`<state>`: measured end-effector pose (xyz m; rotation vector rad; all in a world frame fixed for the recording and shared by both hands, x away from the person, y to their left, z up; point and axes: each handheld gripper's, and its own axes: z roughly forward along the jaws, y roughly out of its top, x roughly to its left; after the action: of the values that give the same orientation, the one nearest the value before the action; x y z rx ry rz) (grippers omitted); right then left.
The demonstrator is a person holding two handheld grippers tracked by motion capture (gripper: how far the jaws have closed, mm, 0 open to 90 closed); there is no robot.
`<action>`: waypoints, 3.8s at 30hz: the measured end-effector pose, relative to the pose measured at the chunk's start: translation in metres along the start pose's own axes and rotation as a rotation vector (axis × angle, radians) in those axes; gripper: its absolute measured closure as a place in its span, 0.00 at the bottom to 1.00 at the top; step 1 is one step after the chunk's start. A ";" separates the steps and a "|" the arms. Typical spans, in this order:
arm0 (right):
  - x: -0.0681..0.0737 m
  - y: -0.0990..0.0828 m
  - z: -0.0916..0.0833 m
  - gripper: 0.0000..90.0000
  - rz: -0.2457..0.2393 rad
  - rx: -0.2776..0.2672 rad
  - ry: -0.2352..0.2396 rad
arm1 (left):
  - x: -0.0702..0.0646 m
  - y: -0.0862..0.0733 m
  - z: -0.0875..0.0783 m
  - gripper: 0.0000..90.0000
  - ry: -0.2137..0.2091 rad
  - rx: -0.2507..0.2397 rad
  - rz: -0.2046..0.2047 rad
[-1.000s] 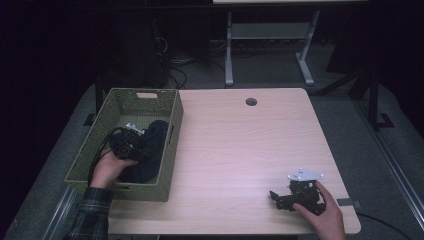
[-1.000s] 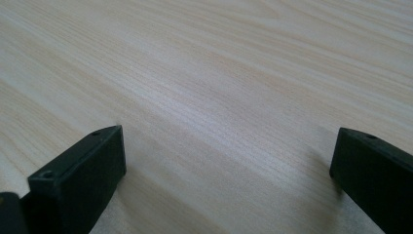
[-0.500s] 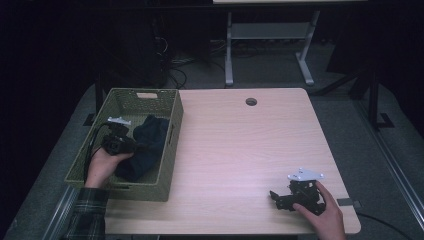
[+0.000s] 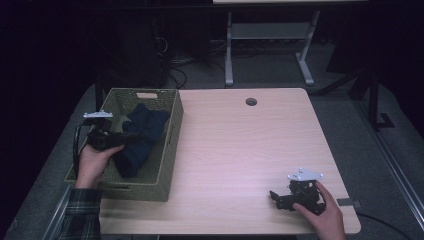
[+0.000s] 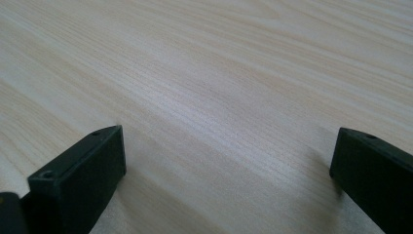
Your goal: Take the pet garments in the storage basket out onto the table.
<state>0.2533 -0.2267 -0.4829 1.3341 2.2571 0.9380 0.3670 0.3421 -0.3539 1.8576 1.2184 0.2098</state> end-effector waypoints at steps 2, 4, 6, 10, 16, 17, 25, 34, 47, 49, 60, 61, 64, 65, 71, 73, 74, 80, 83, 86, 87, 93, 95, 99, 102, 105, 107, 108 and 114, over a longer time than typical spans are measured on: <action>0.000 0.000 0.000 0.00 0.000 0.000 0.000 | 0.000 0.002 -0.006 0.80 -0.013 -0.025 -0.003; 0.000 0.000 0.000 0.00 -0.001 0.000 0.000 | -0.001 0.004 -0.012 0.80 -0.023 -0.050 -0.002; 0.000 0.000 0.000 0.00 -0.001 -0.001 0.000 | -0.003 0.007 -0.017 0.80 -0.023 -0.070 0.001; 0.000 0.000 0.000 0.00 0.000 0.000 0.000 | -0.008 0.011 -0.025 0.80 -0.038 -0.110 0.006; 0.000 0.000 0.000 0.00 0.000 -0.001 0.000 | -0.018 0.019 -0.030 0.80 -0.063 -0.147 0.028; 0.000 0.000 0.001 0.00 -0.001 -0.002 0.000 | -0.020 0.020 -0.031 0.80 -0.069 -0.152 0.039; 0.000 0.000 0.000 0.00 0.000 0.000 0.001 | -0.042 0.034 -0.032 0.80 -0.111 -0.185 0.084; 0.000 0.000 0.001 0.00 0.000 -0.001 0.000 | -0.062 0.045 -0.027 0.80 -0.153 -0.211 0.116; 0.000 0.001 0.001 0.00 0.001 -0.001 0.000 | -0.092 0.058 -0.015 0.80 -0.216 -0.229 0.166; 0.000 0.001 0.001 0.00 0.003 -0.002 0.001 | -0.100 0.060 -0.008 0.80 -0.225 -0.223 0.177; 0.000 0.001 0.001 0.00 -0.003 -0.002 0.000 | -0.125 0.067 0.018 0.80 -0.263 -0.209 0.212; 0.000 0.001 0.001 0.00 -0.002 -0.002 0.000 | -0.129 0.068 0.022 0.80 -0.269 -0.206 0.222; 0.000 0.001 0.001 0.00 -0.003 -0.002 0.000 | -0.133 0.068 0.027 0.80 -0.275 -0.200 0.229; 0.000 0.001 0.001 0.00 -0.003 -0.002 0.000 | -0.137 0.069 0.032 0.80 -0.283 -0.200 0.233; 0.000 0.001 0.001 0.00 -0.003 -0.002 0.000 | -0.147 0.072 0.043 0.80 -0.301 -0.195 0.247; 0.000 0.001 0.001 0.00 -0.002 -0.002 0.000 | -0.149 0.072 0.046 0.80 -0.304 -0.194 0.250; 0.000 0.001 0.001 0.00 -0.002 -0.002 0.000 | -0.152 0.073 0.050 0.80 -0.308 -0.187 0.260; 0.000 0.001 0.001 0.00 -0.002 -0.002 0.000 | -0.163 0.073 0.064 0.80 -0.333 -0.173 0.285; 0.000 0.001 0.001 0.00 -0.003 -0.002 0.000 | -0.169 0.073 0.072 0.80 -0.341 -0.163 0.295; 0.000 0.001 0.001 0.00 -0.003 -0.002 0.000 | -0.175 0.071 0.082 0.80 -0.347 -0.139 0.318; 0.000 0.001 0.001 0.00 -0.003 -0.002 0.000 | -0.177 0.070 0.086 0.80 -0.349 -0.130 0.326; 0.000 0.001 0.001 0.00 -0.003 -0.001 0.000 | -0.187 0.065 0.106 0.80 -0.358 -0.089 0.344; 0.000 0.001 0.001 0.00 -0.003 -0.002 0.000 | -0.188 0.065 0.110 0.80 -0.357 -0.083 0.351; 0.000 0.001 0.001 0.00 -0.003 -0.001 0.000 | -0.195 0.060 0.127 0.80 -0.365 -0.053 0.370; 0.000 0.001 0.001 0.00 -0.003 -0.001 0.000 | -0.199 0.057 0.139 0.80 -0.370 -0.035 0.379; 0.000 0.001 0.001 0.00 -0.003 -0.002 0.000 | -0.204 0.052 0.151 0.80 -0.366 -0.014 0.399; 0.000 0.001 0.001 0.00 -0.004 -0.002 0.000 | -0.206 0.049 0.159 0.80 -0.365 0.001 0.409; 0.000 0.001 0.001 0.00 -0.004 -0.002 0.000 | -0.208 0.047 0.164 0.80 -0.367 0.007 0.408; -0.001 0.001 0.001 0.00 -0.007 -0.001 -0.001 | -0.213 0.040 0.185 0.80 -0.382 0.053 0.408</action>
<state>0.2545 -0.2266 -0.4830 1.3248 2.2586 0.9363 0.3889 0.0583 -0.3706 2.0621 0.5865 0.0388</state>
